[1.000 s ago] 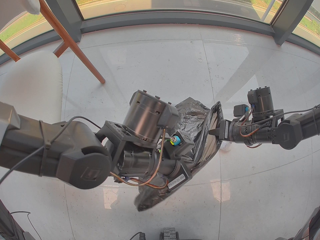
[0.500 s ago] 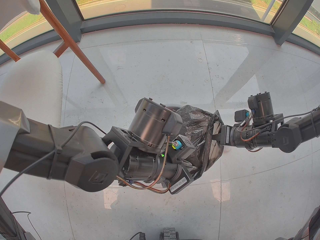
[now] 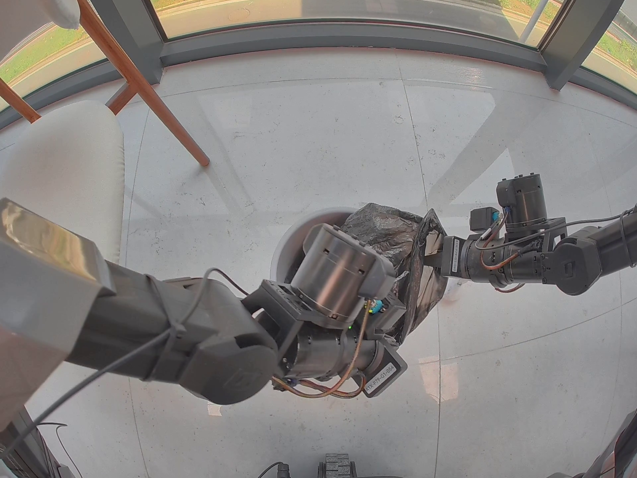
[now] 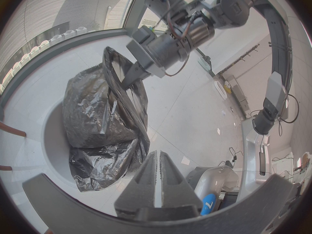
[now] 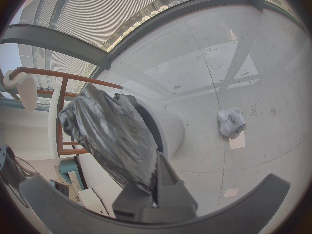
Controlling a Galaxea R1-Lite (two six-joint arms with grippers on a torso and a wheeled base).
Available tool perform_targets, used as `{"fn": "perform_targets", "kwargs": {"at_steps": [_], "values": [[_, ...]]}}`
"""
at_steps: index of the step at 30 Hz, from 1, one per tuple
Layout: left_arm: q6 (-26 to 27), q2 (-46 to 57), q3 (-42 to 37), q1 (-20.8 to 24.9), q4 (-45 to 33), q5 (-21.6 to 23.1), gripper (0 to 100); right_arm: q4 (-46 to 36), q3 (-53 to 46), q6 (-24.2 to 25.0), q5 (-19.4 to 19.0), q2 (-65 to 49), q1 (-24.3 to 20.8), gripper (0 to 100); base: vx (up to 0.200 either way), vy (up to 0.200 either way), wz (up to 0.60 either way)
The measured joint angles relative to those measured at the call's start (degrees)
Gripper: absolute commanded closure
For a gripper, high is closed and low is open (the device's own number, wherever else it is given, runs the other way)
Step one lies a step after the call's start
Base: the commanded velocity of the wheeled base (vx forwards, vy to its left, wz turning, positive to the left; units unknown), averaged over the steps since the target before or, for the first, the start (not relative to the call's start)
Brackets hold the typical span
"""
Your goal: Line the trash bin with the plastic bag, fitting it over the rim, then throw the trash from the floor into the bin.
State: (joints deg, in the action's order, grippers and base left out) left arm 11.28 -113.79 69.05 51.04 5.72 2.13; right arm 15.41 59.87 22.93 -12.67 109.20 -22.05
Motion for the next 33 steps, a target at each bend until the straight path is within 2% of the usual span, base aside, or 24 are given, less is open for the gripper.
{"fn": "perform_targets", "kwargs": {"at_steps": [5,12,20,33], "values": [[1.72,-2.43,0.55,0.83,1.19,-3.94,0,0.02,0.55,0.00,0.02,0.13,0.72,100,0.000,0.000,0.00],[0.40,-6.55,1.05,3.21,8.70,-11.95,0,0.02,1.05,0.00,0.02,0.20,1.37,100,0.000,0.000,0.00],[-0.12,-11.90,3.69,4.77,11.25,-14.99,0,0.05,1.16,0.00,0.99,0.17,1.61,100,0.000,0.000,0.00],[-0.11,-17.31,8.74,4.13,11.33,-17.04,0,0.05,1.12,0.00,1.17,0.00,1.46,100,0.000,0.000,0.00]]}}
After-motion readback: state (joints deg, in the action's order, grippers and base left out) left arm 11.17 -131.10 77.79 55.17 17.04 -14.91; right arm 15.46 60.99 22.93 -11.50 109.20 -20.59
